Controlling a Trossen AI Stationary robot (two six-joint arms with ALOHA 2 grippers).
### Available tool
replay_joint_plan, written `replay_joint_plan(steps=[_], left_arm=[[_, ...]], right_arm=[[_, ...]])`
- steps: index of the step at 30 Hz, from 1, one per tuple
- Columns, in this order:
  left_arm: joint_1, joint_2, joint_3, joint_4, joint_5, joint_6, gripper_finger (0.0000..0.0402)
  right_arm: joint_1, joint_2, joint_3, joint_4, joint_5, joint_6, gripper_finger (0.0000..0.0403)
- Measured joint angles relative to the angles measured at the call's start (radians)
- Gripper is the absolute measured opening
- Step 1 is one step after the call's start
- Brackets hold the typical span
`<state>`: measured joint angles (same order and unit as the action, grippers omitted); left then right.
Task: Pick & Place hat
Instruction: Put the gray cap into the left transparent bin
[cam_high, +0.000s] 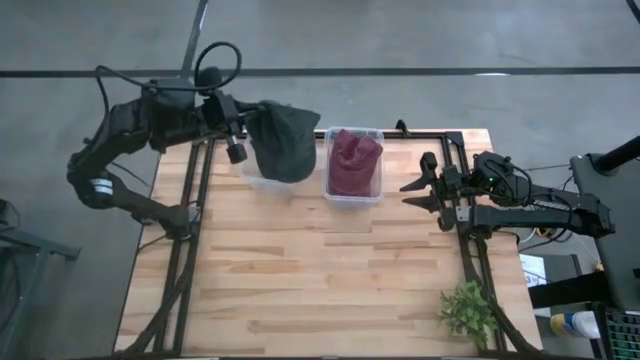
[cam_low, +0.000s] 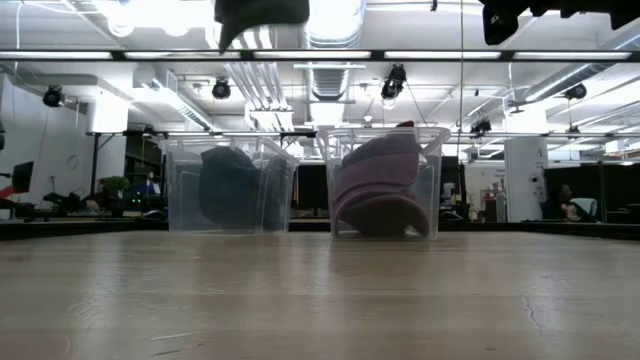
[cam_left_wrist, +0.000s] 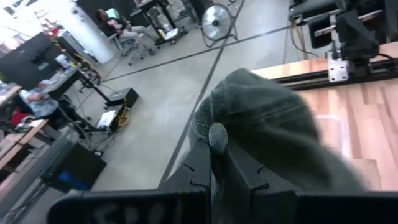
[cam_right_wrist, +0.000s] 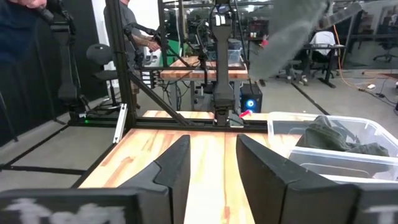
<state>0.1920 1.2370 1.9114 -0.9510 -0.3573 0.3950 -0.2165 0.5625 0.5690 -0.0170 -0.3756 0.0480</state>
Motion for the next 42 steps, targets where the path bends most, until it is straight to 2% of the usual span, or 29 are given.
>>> replay_joint_plan(steps=[11,16,21,27,33,42], left_arm=[[0.227,0.076,-0.001,-0.085,0.201,0.041,0.0016],[0.341,0.107,-0.001,-0.178,0.240,0.060,0.0016],[0.410,0.139,-0.001,-0.190,0.323,0.083,0.0016],[0.425,0.205,-0.001,-0.258,0.328,0.128,0.0016],[0.437,0.264,-0.001,-0.345,0.271,0.154,0.0016],[0.450,0.233,0.027,-0.342,0.235,0.179,0.0016]], right_arm=[[0.000,0.000,0.000,0.000,0.000,0.002,0.0123],[0.000,0.000,0.000,0.000,0.000,0.005,0.0117],[0.000,0.000,0.000,-0.001,0.001,0.020,0.0118],[0.000,0.000,0.000,-0.001,0.001,0.024,0.0126],[0.000,0.000,0.000,-0.001,0.001,0.024,0.0130],[0.000,0.000,0.000,-0.001,0.001,0.024,0.0119]])
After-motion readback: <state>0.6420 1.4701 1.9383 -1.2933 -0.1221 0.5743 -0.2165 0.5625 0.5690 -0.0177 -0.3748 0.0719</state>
